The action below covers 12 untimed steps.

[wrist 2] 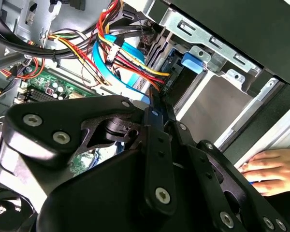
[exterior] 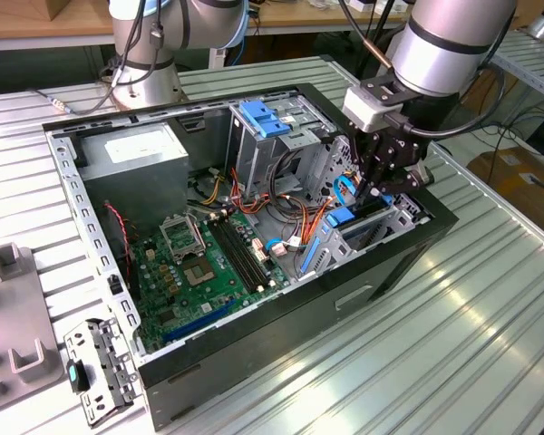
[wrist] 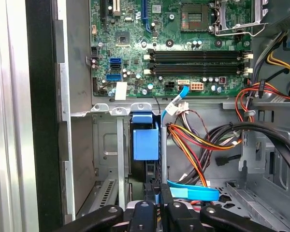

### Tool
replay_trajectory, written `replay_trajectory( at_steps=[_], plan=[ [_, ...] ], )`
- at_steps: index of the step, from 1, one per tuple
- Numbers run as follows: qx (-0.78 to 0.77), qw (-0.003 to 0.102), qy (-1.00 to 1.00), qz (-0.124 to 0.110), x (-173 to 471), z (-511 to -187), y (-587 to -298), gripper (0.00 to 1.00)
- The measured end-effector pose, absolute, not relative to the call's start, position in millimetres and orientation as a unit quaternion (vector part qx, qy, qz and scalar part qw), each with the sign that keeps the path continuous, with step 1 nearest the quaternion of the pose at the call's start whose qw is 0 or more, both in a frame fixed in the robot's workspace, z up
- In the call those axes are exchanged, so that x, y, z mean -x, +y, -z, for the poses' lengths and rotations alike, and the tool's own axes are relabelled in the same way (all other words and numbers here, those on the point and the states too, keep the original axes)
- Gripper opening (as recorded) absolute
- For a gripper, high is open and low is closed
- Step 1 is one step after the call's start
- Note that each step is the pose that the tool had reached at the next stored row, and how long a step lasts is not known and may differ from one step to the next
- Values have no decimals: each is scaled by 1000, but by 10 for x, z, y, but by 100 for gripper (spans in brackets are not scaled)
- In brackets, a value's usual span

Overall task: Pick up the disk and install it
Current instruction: 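Insert the second disk wire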

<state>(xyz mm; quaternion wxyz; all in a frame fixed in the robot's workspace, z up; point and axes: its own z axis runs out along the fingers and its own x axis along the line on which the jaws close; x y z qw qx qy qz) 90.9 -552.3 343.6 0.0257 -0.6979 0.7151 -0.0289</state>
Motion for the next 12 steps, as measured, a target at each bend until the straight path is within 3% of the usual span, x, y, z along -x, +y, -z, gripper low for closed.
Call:
replay_trajectory(
  at_steps=[12],
  plan=[
    [698, 28, 715, 27, -909, -3390, -5539, 16]
  ],
)
